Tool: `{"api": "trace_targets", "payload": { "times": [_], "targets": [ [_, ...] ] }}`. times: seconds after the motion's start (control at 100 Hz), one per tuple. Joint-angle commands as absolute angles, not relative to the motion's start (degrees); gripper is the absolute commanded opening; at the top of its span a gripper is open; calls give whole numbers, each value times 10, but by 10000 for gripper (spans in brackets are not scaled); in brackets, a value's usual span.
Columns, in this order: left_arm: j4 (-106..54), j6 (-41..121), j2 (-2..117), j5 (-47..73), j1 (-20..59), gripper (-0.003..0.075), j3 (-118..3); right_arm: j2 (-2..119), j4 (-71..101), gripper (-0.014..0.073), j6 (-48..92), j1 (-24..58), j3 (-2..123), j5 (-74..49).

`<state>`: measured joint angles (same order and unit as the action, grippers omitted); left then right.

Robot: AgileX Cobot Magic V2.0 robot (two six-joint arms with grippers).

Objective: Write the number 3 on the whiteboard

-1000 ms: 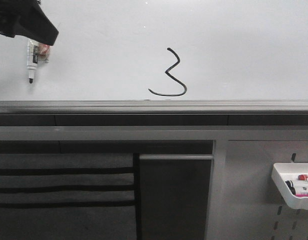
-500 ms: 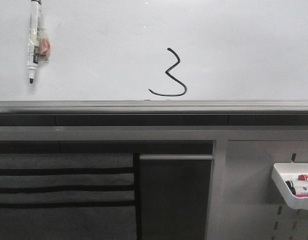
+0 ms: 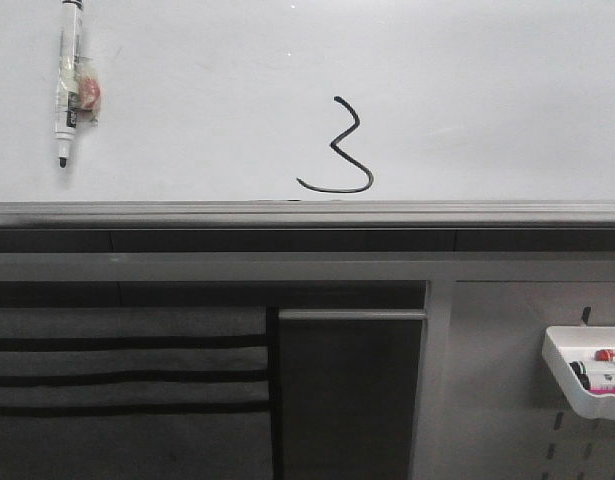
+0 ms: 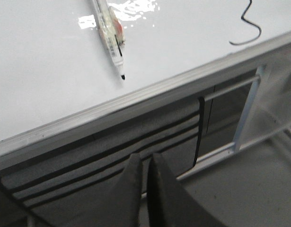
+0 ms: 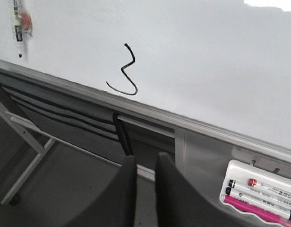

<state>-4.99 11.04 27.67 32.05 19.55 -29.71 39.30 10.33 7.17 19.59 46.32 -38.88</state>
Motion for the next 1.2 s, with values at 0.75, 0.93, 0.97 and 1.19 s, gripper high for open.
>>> {"api": "trace_targets", "payload": {
  "times": [0.75, 0.93, 0.97, 1.19],
  "targets": [
    [-80, 92, 277, -114, 196, -18, -189, 271, 103, -74, 99, 191, 327, -37],
    [-79, 92, 228, -108, 175, -18, -169, 271, 103, -74, 99, 191, 327, -37],
    [-79, 92, 205, -100, 162, -18, -160, 271, 103, -74, 99, 191, 327, -37],
    [-80, 92, 63, -75, 101, -18, -61, 271, 103, -74, 99, 191, 327, -37]
  ]
}}
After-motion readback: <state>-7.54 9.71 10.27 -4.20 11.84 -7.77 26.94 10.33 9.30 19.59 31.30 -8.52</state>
